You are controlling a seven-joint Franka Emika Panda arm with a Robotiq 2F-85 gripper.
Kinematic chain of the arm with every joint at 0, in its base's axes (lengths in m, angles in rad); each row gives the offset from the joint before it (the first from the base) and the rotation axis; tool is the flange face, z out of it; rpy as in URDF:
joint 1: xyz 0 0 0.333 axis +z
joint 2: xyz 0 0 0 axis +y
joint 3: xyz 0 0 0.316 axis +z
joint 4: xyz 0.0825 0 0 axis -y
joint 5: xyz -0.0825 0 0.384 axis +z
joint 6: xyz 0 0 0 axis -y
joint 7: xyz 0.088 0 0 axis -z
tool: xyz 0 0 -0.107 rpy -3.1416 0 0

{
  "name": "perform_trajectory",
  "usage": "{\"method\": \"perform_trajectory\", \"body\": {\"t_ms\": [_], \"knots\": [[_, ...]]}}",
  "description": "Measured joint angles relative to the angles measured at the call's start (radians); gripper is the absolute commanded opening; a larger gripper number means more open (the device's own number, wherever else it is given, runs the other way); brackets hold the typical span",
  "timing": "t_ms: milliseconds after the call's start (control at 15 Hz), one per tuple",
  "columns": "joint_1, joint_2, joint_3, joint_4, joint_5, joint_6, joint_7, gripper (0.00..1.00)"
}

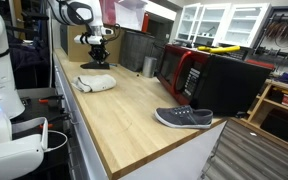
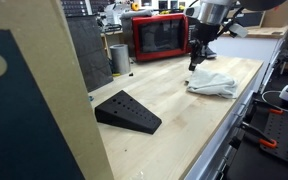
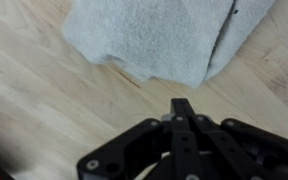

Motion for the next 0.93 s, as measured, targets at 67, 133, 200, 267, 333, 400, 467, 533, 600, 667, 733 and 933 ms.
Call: {"method": "perform_trajectory", "body": {"t_ms": [67, 133, 200, 267, 333, 400, 467, 533, 600, 667, 733, 933], "knots": [[-0.015, -0.011, -0.001, 0.0, -0.016, -0.022, 0.014, 0.0], [-0.031, -0.019, -0.005, 0.0, -0.029, -0.041, 0.02, 0.0], [-0.047, -0.022, -0.009, 0.0, -0.037, -0.057, 0.022, 0.0], [-0.062, -0.022, -0.016, -0.001, -0.044, -0.068, 0.022, 0.0], [-0.077, -0.017, -0.025, -0.002, -0.048, -0.075, 0.022, 0.0], [-0.087, -0.01, -0.034, -0.004, -0.05, -0.077, 0.022, 0.0], [-0.097, 0.002, -0.044, -0.004, -0.051, -0.077, 0.022, 0.0], [-0.106, 0.017, -0.053, -0.004, -0.051, -0.077, 0.022, 0.0], [-0.113, 0.035, -0.061, -0.004, -0.052, -0.074, 0.022, 0.0], [-0.12, 0.056, -0.068, -0.004, -0.054, -0.068, 0.021, 0.0], [-0.128, 0.078, -0.073, -0.004, -0.06, -0.056, 0.021, 0.0], [-0.161, 0.145, -0.077, -0.004, -0.109, 0.014, 0.024, 0.0]]}}
